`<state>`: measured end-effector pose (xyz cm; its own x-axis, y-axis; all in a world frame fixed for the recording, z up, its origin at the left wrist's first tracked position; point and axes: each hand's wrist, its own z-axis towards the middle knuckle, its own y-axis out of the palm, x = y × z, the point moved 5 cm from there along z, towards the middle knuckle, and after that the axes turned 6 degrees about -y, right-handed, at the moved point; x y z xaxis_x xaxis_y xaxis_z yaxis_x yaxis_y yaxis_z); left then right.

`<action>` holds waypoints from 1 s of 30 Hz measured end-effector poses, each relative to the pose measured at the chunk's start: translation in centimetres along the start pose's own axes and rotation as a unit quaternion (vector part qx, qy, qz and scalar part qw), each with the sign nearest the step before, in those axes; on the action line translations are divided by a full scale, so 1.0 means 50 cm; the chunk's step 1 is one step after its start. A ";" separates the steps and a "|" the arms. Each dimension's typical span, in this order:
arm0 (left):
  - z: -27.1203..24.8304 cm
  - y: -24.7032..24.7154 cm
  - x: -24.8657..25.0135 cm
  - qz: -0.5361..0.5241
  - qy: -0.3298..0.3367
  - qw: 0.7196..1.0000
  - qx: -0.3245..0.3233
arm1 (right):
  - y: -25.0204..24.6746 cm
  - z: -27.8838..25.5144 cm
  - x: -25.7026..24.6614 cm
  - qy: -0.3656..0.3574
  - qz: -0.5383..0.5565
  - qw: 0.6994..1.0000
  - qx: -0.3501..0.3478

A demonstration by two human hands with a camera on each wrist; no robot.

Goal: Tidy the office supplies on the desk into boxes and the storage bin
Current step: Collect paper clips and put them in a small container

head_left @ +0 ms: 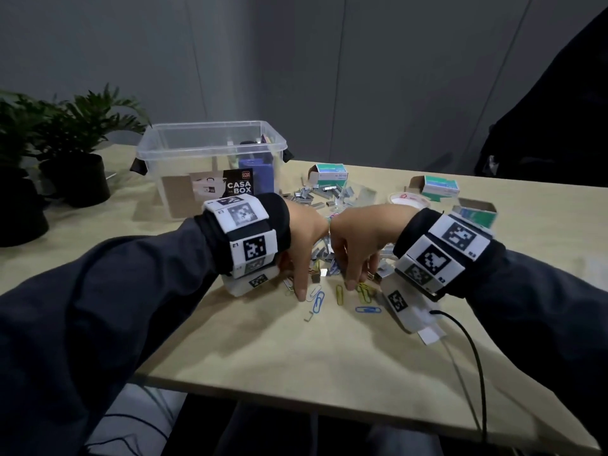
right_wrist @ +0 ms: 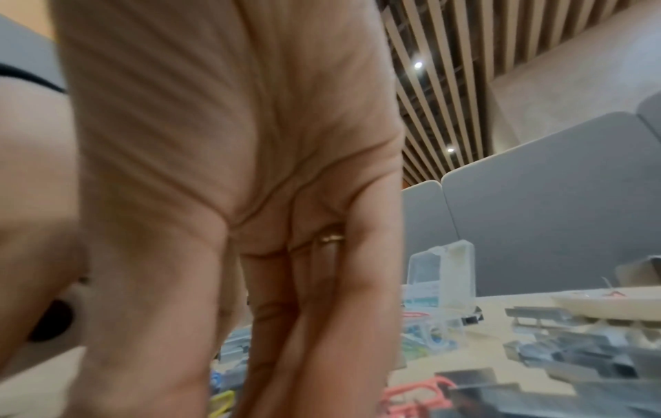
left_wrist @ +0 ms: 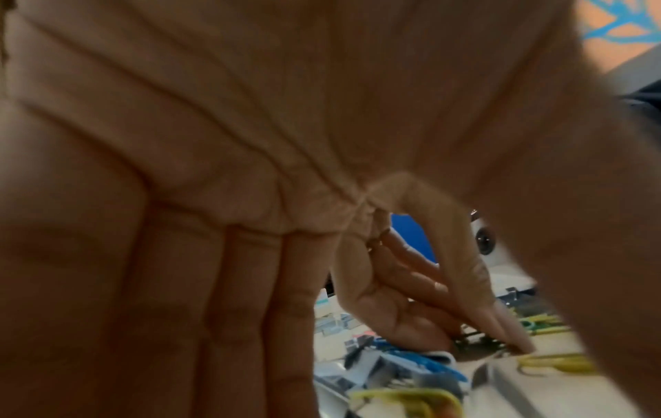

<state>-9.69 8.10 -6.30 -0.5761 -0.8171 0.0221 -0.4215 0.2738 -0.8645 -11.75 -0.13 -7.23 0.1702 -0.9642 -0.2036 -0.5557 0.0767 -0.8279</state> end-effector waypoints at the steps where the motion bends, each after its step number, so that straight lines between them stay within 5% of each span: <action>1: 0.004 0.002 0.000 -0.001 0.005 1.000 0.002 | 0.000 0.001 0.003 -0.004 0.005 1.000 -0.006; 10: 0.021 0.023 -0.017 -0.074 0.046 0.994 -0.063 | 0.003 0.006 0.004 -0.012 0.008 1.000 -0.013; 30: 0.038 0.015 -0.022 -0.072 0.073 0.994 -0.026 | 0.001 0.003 -0.001 -0.004 0.012 0.999 0.030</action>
<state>-8.05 8.23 -7.91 -0.6010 -0.7686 0.2192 -0.5404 0.1887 -0.8200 -11.69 -0.06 -7.34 0.1648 -0.9595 -0.2283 -0.5107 0.1150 -0.8520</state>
